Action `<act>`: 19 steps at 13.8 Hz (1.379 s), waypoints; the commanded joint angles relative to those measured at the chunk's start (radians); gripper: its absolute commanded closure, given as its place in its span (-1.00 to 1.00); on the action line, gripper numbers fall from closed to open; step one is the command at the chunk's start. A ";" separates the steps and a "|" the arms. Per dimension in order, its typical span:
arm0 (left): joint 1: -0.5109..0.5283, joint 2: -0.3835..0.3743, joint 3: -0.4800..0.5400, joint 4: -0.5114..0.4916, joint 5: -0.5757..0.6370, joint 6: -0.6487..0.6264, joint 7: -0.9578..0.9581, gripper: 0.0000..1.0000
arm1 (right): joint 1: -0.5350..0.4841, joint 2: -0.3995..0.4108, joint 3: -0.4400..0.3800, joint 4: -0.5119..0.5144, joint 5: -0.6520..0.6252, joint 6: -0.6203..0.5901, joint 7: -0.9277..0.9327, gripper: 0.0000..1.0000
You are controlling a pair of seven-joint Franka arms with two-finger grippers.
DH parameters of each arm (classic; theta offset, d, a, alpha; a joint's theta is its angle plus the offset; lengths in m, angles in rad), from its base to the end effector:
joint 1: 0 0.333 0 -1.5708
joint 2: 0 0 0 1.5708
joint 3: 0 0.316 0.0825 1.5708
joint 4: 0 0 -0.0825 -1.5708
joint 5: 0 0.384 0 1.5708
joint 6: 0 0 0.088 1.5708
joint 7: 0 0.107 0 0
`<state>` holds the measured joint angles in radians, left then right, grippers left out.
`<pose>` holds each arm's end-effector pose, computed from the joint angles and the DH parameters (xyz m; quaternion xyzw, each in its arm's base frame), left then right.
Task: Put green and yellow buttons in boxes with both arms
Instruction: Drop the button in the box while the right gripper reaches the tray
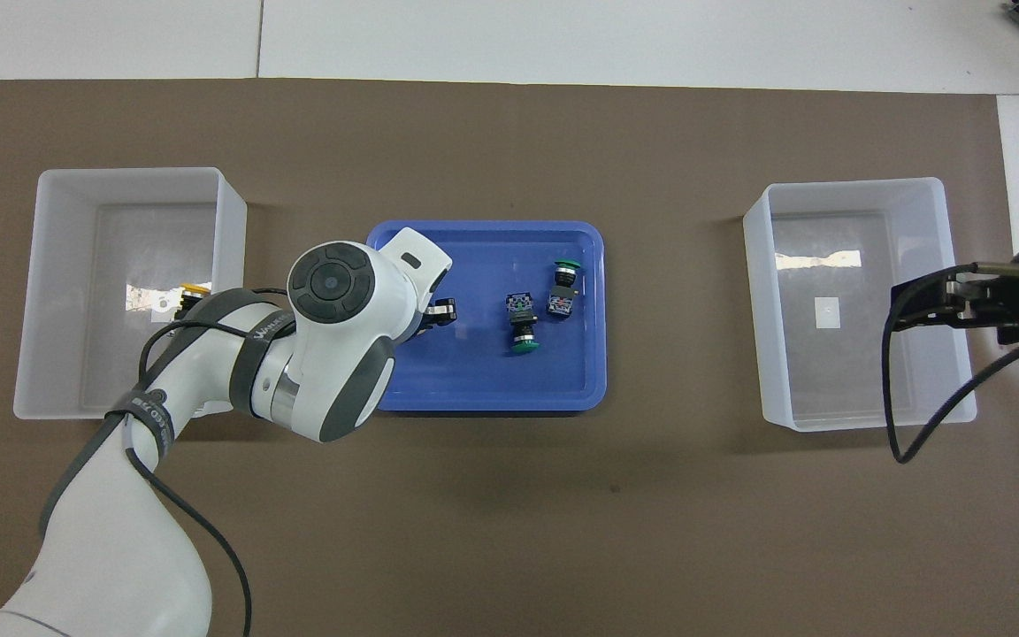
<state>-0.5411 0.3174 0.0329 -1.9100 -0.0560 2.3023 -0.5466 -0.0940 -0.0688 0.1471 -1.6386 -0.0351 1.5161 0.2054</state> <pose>0.5469 -0.3072 0.3384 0.9985 0.0361 0.0242 0.0331 0.5262 0.0268 0.6249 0.9964 -0.0768 -0.0241 0.0259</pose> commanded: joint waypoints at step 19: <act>0.605 -0.155 0.009 -0.124 0.021 -0.057 0.924 1.00 | 0.361 0.256 0.012 -0.072 -0.004 0.581 0.293 -1.00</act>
<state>0.0596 0.2322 0.0479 -1.8773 -0.0554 2.1256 0.3535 0.2139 0.1160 0.1611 -1.7611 -0.0057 2.0593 0.4244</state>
